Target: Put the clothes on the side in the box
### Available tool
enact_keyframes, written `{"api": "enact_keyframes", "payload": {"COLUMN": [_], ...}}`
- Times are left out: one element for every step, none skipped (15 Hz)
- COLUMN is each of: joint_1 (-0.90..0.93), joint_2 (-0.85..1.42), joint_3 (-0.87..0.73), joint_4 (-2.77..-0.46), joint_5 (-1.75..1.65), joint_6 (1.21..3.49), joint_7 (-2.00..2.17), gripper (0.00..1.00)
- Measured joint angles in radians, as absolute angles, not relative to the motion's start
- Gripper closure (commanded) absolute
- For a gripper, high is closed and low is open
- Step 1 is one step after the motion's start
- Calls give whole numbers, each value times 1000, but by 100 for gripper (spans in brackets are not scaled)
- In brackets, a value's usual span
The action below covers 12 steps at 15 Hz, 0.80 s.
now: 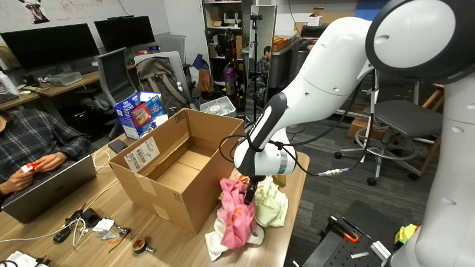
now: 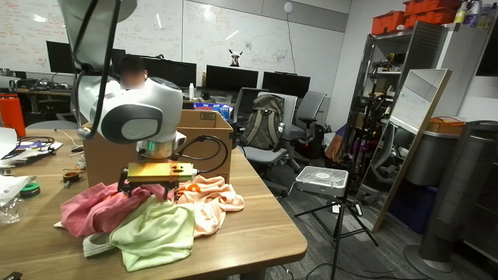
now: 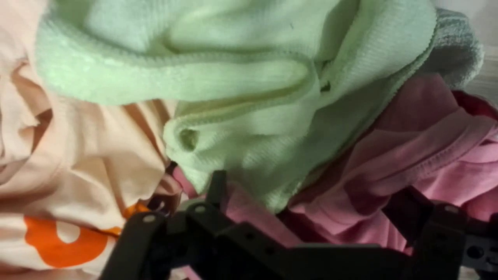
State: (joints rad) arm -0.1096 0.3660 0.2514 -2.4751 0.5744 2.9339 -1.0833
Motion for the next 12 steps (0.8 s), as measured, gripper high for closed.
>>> {"api": "enact_keyframes", "payload": {"joint_1": [-110,-110,-110,-110,-110,-110,-110,-110,-110,-111,-113,-118], "joint_2": [369,370,370,370,370,369,369,367,365,362,359,354], "joint_3": [247,242,239,236,235,236,236,238,241,246,253,264], "joint_4": [-2482,-2488,-2493,-2498,-2500,-2501,-2502,-2502,-2502,-2502,-2502,-2502], "joint_5": [574,574,574,574,574,575,575,576,579,586,595,612], "joint_6": [2935,2935,2935,2934,2933,2933,2932,2932,2931,2930,2929,2924], "joint_7": [-1083,-1083,-1082,-1082,-1082,-1081,-1080,-1080,-1079,-1079,-1079,-1079], "gripper": [26,32,42,49,57,65,72,81,87,93,96,98]}}
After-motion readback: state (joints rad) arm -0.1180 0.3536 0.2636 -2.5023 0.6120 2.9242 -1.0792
